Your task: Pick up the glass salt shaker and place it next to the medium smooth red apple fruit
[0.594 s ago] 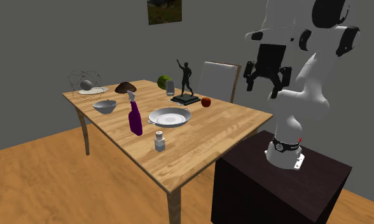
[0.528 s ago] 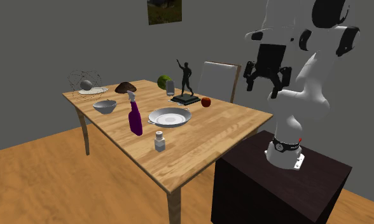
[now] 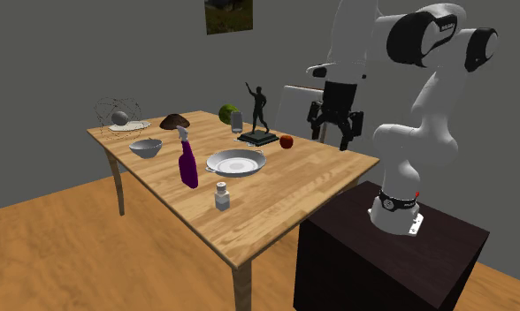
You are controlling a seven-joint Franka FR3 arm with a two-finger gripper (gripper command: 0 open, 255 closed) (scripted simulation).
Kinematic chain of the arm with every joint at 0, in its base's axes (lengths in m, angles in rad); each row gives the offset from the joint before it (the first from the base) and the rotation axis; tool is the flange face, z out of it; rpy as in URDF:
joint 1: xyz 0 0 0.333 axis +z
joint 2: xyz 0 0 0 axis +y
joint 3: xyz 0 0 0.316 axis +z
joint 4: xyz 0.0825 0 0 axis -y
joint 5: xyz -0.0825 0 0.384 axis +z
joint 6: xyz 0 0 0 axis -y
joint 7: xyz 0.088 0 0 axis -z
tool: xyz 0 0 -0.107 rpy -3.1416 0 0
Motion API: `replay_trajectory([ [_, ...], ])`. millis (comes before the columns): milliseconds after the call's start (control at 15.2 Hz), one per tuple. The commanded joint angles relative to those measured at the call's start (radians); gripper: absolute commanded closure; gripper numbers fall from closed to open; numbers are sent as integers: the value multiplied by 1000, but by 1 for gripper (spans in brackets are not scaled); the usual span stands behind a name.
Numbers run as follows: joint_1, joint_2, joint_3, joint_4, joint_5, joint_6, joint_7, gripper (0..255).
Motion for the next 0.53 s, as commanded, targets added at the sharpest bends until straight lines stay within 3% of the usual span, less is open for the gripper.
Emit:
replay_trajectory([
  [0,-9,49,-33,-1,-18,57,-40,0],
  [462,-30,244,-145,39,-50,235,-179,0],
])
